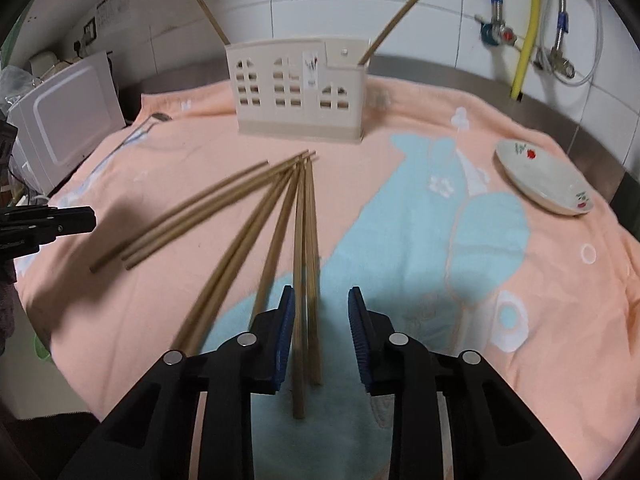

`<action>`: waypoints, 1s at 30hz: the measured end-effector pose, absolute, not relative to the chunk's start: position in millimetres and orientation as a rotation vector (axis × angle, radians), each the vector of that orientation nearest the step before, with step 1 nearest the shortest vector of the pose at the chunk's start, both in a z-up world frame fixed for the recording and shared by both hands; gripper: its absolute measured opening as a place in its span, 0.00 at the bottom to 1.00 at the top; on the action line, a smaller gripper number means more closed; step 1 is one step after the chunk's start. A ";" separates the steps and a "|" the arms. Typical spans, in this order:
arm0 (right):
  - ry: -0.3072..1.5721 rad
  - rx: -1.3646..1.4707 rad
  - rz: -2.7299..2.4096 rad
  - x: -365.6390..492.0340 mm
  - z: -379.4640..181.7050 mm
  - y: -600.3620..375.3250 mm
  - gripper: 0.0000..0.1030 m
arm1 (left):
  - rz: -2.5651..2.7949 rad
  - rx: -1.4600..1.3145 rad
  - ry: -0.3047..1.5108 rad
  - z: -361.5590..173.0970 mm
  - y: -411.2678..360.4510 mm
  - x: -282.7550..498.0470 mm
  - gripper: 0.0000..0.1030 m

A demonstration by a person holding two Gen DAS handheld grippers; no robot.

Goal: Organize utensils
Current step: 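Move both open tools back down to the remaining chopsticks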

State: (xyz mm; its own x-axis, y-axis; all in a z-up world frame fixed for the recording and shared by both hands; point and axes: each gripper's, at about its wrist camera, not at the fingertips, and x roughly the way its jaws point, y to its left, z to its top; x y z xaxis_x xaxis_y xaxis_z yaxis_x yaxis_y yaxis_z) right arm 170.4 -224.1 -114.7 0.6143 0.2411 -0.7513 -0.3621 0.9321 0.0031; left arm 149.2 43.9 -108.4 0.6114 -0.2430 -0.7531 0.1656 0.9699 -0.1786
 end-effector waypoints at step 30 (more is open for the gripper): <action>0.894 -0.186 0.350 190.2 -136.9 -219.1 0.08 | -0.287 -0.057 0.928 -126.1 30.8 165.3 0.16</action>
